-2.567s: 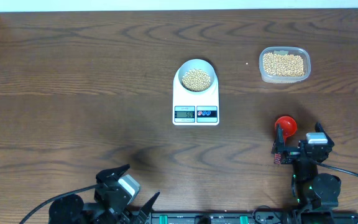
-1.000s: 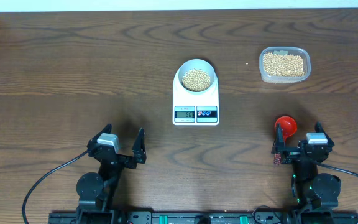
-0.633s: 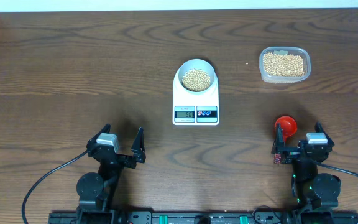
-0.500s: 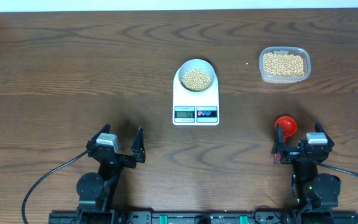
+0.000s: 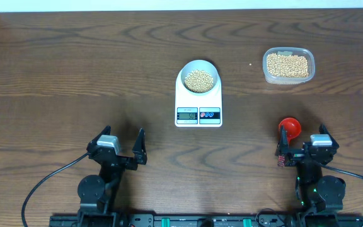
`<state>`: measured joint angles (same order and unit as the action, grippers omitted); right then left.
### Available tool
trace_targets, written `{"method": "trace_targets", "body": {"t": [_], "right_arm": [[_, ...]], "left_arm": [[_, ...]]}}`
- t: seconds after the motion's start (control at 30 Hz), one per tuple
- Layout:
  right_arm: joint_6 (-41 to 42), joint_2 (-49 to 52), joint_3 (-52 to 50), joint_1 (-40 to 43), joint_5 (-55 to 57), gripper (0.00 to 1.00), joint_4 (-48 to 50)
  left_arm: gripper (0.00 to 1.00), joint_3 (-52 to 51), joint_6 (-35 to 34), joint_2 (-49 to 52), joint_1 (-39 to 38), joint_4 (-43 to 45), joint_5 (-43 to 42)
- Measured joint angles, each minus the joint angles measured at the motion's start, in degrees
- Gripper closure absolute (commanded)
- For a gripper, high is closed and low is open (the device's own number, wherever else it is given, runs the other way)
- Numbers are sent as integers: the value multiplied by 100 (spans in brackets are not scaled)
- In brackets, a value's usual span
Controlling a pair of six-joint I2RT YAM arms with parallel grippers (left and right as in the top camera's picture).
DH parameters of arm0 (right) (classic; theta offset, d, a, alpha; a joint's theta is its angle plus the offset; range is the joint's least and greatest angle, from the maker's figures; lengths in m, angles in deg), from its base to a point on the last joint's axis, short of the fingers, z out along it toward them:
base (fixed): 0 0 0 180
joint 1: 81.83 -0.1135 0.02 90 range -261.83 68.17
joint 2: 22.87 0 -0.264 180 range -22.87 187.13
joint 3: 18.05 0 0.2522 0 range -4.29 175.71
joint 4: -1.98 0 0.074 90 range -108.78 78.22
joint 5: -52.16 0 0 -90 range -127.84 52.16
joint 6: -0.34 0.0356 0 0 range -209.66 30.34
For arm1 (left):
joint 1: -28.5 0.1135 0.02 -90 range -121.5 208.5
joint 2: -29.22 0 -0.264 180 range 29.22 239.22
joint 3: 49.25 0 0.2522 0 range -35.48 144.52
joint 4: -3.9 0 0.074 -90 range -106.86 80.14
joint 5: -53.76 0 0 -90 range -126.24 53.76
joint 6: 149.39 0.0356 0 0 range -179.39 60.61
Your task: Scoop item into bowl and weigh 50g on scale
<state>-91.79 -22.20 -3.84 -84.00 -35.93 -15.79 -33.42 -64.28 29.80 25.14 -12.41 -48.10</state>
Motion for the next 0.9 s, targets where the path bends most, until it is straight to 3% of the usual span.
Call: {"method": "trace_targets", "body": {"t": [0.9], "right_arm": [[0,0,0,0,0,1,-2]], "left_arm": [[1,-13,39,0,0,-31,623]]}}
